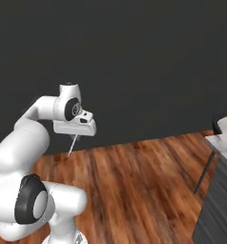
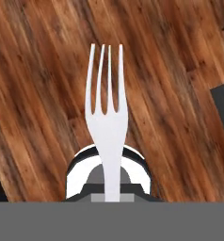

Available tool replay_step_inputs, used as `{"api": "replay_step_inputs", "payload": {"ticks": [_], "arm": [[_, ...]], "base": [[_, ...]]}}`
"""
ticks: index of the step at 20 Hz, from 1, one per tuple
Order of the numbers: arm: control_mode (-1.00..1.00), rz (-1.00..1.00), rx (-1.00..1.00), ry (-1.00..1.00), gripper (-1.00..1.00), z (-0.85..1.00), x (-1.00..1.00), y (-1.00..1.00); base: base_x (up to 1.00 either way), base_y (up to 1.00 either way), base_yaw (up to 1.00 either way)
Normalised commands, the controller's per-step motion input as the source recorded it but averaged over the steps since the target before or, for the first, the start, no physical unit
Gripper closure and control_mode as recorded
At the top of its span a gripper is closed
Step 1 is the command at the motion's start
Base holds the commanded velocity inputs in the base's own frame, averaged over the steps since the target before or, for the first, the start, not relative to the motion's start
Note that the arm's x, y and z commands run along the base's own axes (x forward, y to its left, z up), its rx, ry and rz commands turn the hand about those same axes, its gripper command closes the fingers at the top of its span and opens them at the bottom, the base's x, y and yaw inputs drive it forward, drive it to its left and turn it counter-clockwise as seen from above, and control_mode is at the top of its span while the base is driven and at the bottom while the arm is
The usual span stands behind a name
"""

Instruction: Take the fork and place it on the left side of the plate. Then take the spoon and place it on the right side of the plate. Make sure they're directly next to the plate.

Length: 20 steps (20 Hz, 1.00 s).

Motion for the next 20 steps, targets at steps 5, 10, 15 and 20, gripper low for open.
{"api": "replay_step_inputs", "payload": {"ticks": [5, 10, 15, 20], "arm": [[1.0, 0.0, 0.0, 0.0, 1.0, 0.0, 0.0, 0.0], [1.0, 0.0, 0.0, 0.0, 1.0, 0.0, 0.0, 0.0], [1.0, 0.0, 0.0, 0.0, 1.0, 0.0, 0.0, 0.0], [1.0, 0.0, 0.0, 0.0, 1.0, 0.0, 0.0, 0.0]], "base": [[1.0, 0.85, -0.57], [1.0, 0.74, -0.54], [1.0, 0.69, -0.54], [1.0, 0.68, -0.55]]}}
